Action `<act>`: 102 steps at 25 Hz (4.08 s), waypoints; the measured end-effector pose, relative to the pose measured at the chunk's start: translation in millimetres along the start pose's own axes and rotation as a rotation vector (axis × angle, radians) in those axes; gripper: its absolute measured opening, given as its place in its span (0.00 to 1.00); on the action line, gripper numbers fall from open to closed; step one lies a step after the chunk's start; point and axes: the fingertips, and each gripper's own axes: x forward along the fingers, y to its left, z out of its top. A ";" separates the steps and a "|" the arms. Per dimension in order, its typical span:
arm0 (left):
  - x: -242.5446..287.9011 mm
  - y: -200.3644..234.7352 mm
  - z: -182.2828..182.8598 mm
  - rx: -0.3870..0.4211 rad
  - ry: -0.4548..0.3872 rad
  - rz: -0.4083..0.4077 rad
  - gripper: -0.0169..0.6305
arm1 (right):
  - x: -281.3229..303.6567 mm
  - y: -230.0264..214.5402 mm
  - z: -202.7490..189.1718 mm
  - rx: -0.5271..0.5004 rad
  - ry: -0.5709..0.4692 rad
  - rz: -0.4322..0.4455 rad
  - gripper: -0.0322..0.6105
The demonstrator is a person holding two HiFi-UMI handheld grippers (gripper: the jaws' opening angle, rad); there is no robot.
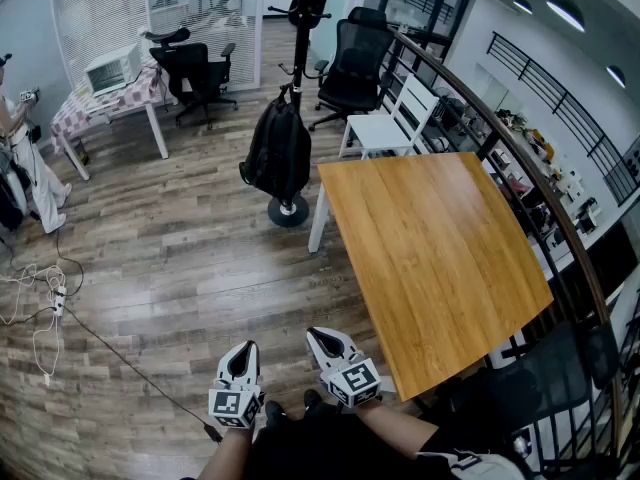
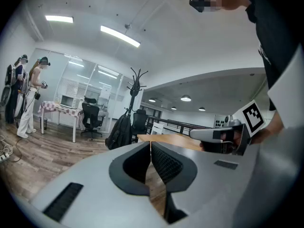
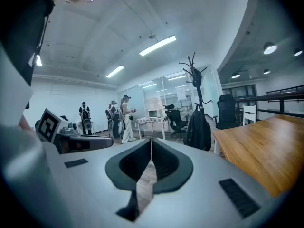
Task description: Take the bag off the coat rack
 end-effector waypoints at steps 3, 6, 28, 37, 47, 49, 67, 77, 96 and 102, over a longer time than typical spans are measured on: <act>-10.5 -13.2 23.2 0.032 -0.035 0.026 0.06 | -10.8 3.4 4.5 -0.012 0.004 0.056 0.11; -9.1 -29.5 33.3 0.036 -0.050 0.015 0.06 | -24.2 -9.3 12.8 -0.025 -0.011 0.061 0.11; -5.0 -51.7 50.2 -0.023 -0.061 0.050 0.06 | -68.0 -59.5 26.2 0.096 -0.091 0.116 0.11; -6.5 -46.9 53.4 0.024 -0.072 0.159 0.06 | -62.5 -79.5 19.5 0.054 -0.037 0.063 0.11; 19.4 -28.8 40.8 -0.030 -0.072 0.125 0.06 | -46.9 -103.4 11.1 0.073 -0.001 0.050 0.11; 26.2 -23.1 41.8 -0.038 -0.073 0.126 0.06 | -40.0 -109.2 10.5 0.082 0.008 0.046 0.11; 92.2 74.4 62.4 -0.080 -0.075 0.146 0.06 | 85.4 -134.6 36.9 0.077 0.004 0.065 0.11; 147.7 152.0 90.4 -0.123 -0.110 0.143 0.06 | 174.2 -153.9 62.9 0.048 0.014 0.083 0.11; 233.6 202.4 93.6 -0.138 -0.069 0.038 0.06 | 244.6 -215.3 70.8 0.083 0.002 -0.028 0.11; 261.2 236.7 105.9 -0.124 -0.109 0.055 0.06 | 290.6 -231.3 69.8 0.088 0.018 -0.018 0.11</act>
